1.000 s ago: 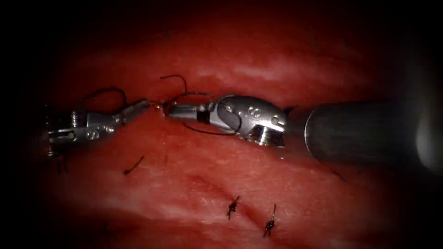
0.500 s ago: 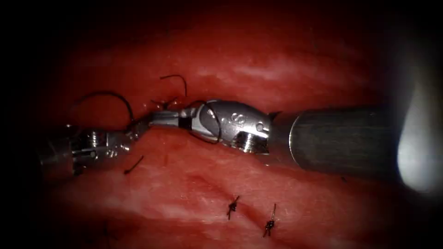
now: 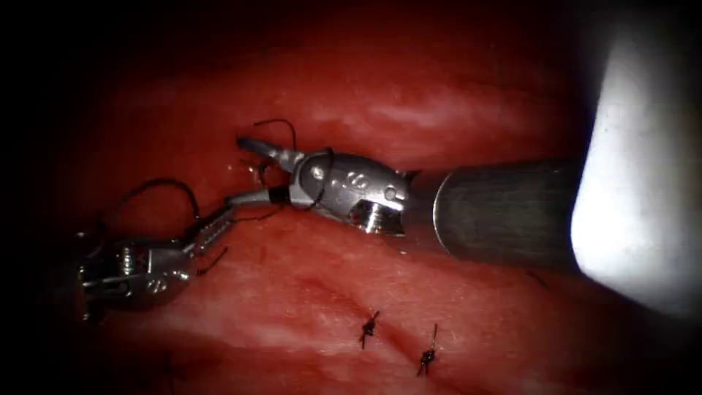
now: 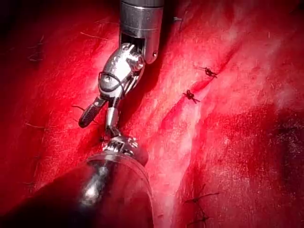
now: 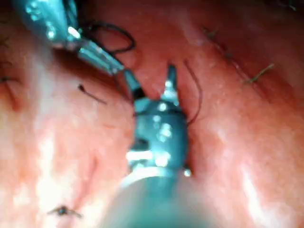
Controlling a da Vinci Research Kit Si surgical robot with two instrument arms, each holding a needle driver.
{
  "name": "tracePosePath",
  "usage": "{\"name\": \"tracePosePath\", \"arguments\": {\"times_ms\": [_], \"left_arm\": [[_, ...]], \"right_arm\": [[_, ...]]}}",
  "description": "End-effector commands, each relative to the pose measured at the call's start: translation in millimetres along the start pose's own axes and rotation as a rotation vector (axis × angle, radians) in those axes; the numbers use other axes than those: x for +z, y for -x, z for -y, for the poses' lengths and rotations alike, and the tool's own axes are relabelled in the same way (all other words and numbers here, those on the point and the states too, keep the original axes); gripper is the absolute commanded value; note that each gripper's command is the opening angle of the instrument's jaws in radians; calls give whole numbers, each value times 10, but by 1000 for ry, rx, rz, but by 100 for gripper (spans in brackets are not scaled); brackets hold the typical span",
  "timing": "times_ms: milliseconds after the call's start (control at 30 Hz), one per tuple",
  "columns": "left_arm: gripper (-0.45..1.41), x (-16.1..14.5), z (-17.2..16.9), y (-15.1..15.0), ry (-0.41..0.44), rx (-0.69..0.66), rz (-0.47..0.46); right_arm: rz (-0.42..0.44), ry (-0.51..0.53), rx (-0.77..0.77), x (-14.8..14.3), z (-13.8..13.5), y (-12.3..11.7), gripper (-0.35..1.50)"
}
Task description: Wound Closure
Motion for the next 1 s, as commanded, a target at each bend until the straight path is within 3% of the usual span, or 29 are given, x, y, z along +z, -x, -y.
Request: {"name": "tracePosePath", "arguments": {"times_ms": [33,333,667,1000], "left_arm": [[-45,5,5,0,-7,0,-7],[-45,26,45,-1,-29,42,-5],[-45,70,9,5,22,112,6],[-45,85,0,16,106,207,-10]], "right_arm": [[13,-10,-4,10,11,10,94],[59,-32,-24,15,22,23,89],[29,-93,-28,16,25,24,86],[-64,-185,-54,7,26,28,61]]}}
